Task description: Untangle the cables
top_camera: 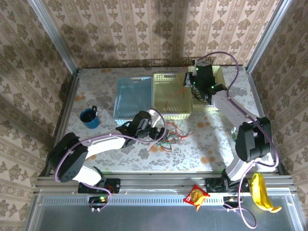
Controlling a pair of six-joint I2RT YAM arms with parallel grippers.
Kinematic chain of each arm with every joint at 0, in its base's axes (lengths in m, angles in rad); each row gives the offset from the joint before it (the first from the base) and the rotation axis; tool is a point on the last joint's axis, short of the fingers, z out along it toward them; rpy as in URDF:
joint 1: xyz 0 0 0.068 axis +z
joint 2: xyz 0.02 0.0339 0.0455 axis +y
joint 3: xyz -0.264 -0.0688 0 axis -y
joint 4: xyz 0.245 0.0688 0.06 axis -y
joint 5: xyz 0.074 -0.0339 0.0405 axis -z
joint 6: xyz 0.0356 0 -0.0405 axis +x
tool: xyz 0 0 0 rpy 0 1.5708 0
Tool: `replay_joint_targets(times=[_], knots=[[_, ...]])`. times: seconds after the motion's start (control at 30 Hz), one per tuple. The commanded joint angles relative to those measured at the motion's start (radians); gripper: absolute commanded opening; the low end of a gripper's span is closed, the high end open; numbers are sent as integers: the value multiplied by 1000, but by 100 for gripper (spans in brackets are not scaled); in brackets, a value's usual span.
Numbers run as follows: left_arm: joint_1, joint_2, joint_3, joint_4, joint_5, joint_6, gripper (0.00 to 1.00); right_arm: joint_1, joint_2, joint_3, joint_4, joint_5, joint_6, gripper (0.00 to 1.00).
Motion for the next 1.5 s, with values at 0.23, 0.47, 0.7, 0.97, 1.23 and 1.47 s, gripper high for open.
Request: replay_joint_targets(times=[0.23, 0.47, 0.7, 0.97, 1.23, 1.47], knots=[[61, -36, -41, 17, -17, -56, 97, 44, 8, -44, -205, -10, 88, 57], [56, 27, -17, 22, 23, -40, 95, 131, -132, -143, -349, 16, -8, 58], [13, 89, 41, -27, 33, 23, 94, 254, -200, -284, -524, -173, -131, 55], [-26, 142, 97, -80, 25, 82, 93, 296, -114, -296, -672, -147, -162, 38], [-61, 192, 131, -98, 20, 107, 93, 296, -50, -313, -602, -160, -147, 17], [-66, 256, 143, -83, 2, 120, 90, 277, -144, -316, -555, -157, -156, 6]])
